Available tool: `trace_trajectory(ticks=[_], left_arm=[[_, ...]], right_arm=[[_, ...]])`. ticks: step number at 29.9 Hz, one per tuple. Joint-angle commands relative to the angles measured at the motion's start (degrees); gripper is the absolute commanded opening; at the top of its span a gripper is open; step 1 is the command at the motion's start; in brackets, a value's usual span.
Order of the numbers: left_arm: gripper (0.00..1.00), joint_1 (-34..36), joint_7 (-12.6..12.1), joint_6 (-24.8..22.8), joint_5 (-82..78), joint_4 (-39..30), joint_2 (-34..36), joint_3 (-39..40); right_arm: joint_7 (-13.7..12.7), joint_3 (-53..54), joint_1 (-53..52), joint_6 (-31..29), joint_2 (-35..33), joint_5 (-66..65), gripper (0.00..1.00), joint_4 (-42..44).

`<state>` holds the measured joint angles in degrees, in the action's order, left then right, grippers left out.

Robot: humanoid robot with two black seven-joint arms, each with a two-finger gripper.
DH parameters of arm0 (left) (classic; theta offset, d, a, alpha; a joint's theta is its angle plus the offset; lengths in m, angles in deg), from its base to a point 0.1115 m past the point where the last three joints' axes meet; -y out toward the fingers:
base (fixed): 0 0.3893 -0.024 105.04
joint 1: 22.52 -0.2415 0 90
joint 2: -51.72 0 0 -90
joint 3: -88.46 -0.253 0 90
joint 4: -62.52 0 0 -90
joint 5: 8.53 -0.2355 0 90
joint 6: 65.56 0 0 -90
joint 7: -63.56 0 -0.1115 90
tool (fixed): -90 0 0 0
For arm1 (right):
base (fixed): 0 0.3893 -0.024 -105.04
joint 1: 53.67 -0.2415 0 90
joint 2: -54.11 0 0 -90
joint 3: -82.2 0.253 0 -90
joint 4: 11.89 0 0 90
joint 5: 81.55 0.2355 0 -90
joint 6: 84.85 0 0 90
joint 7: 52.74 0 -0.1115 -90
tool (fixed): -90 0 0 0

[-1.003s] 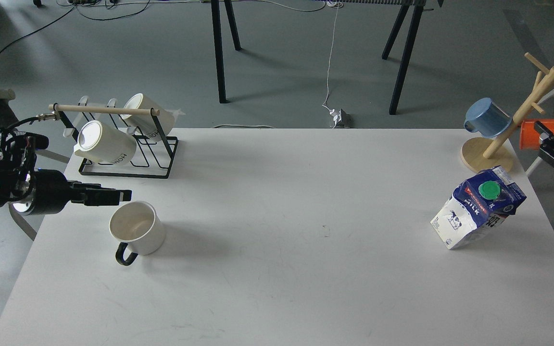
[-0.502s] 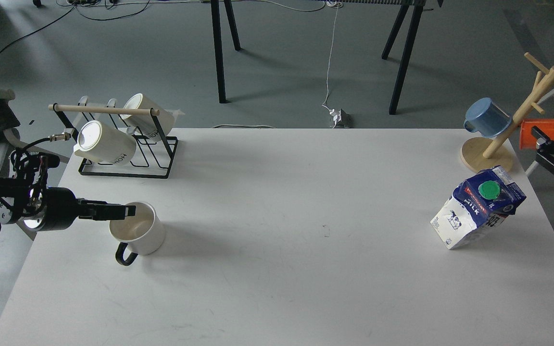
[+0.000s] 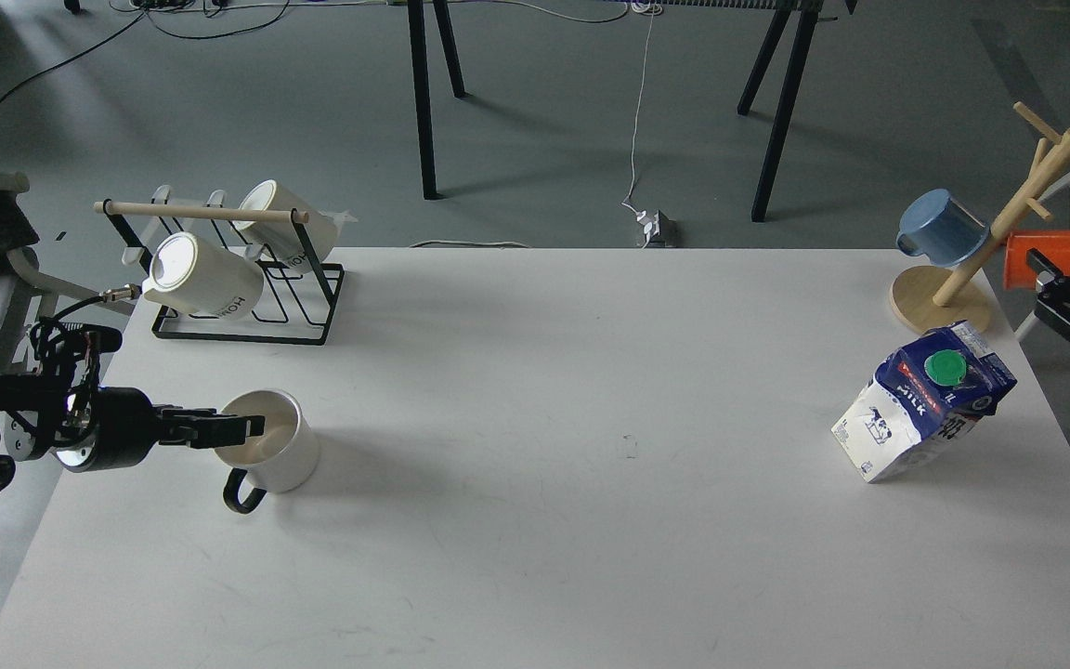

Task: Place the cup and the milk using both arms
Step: 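Reach the left gripper to the white mug rim and grasp it, then carry the white mug with the left gripper toward the table center and lower it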

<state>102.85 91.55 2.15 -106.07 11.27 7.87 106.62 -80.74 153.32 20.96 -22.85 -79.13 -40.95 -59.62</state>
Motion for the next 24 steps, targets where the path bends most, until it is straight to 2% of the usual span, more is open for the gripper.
trace_trajectory(ticks=[1,2,3,6,15,18,20,24], left_arm=[[0.17,0.0,0.0,1.4,-2.2,0.0,0.1,0.0],[0.08,-0.1,0.0,2.1,-3.1,-0.1,0.0,0.0],[0.03,-0.1,0.0,3.2,-3.5,0.0,0.0,0.0],[0.02,-1.1,0.0,7.4,-3.7,-0.1,0.0,0.0],[0.02,-1.1,0.0,7.9,-3.7,-0.6,0.9,0.0],[0.02,-0.7,0.0,7.4,-3.5,-1.6,1.7,0.7],[0.02,0.3,0.0,6.3,-3.1,-4.7,3.8,1.1],[0.02,6.5,0.0,1.2,-0.6,-9.4,5.1,1.6]], right_arm=[[0.0,0.1,0.3,0.0,0.0,0.0,0.99,0.0],[0.0,0.1,0.3,0.0,0.0,0.0,0.99,0.0],[0.0,0.1,0.3,0.0,0.0,0.0,0.99,0.0],[0.0,0.2,0.3,0.0,0.0,0.0,0.99,0.1],[0.0,0.3,0.7,0.0,0.0,0.1,0.99,0.2],[0.0,0.4,0.9,0.0,0.0,0.1,0.99,0.3],[0.0,0.6,1.0,0.0,0.0,0.1,0.99,1.1],[0.0,0.9,1.0,0.0,-0.1,0.5,0.99,3.2]])
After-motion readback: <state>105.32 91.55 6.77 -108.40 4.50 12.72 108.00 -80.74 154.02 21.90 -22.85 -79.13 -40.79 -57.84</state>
